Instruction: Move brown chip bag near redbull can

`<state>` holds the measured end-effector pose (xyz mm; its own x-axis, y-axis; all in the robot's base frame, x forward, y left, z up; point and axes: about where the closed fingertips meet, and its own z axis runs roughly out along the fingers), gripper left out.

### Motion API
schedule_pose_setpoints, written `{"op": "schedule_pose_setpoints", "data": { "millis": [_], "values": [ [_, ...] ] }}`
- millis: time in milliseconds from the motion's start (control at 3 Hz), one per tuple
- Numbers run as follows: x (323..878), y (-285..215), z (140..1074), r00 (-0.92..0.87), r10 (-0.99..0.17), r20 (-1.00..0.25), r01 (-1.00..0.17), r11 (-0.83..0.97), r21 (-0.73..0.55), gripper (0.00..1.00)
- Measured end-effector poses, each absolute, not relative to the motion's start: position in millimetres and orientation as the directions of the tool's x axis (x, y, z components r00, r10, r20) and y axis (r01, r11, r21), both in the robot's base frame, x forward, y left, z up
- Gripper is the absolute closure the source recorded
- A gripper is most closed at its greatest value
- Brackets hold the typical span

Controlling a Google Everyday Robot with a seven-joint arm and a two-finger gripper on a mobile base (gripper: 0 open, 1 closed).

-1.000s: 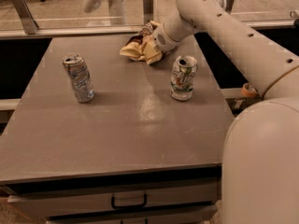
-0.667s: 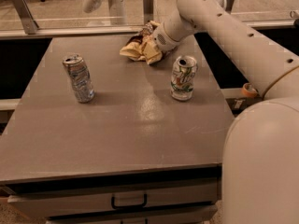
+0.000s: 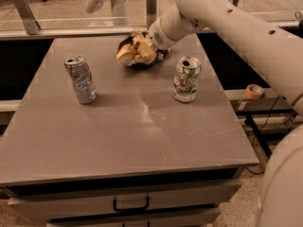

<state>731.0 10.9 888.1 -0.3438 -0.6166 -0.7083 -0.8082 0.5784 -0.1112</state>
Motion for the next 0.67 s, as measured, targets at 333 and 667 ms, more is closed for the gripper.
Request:
{"op": "schedule_pose_setpoints", "data": {
  "millis": [333, 667],
  "values": [
    [731, 10, 886, -0.348, -0.619, -0.704, -0.809, 0.578, -0.109, 1.00],
    [723, 22, 892, -0.323, -0.637, -0.700, -0.828, 0.549, -0.117, 1.00]
  ]
}}
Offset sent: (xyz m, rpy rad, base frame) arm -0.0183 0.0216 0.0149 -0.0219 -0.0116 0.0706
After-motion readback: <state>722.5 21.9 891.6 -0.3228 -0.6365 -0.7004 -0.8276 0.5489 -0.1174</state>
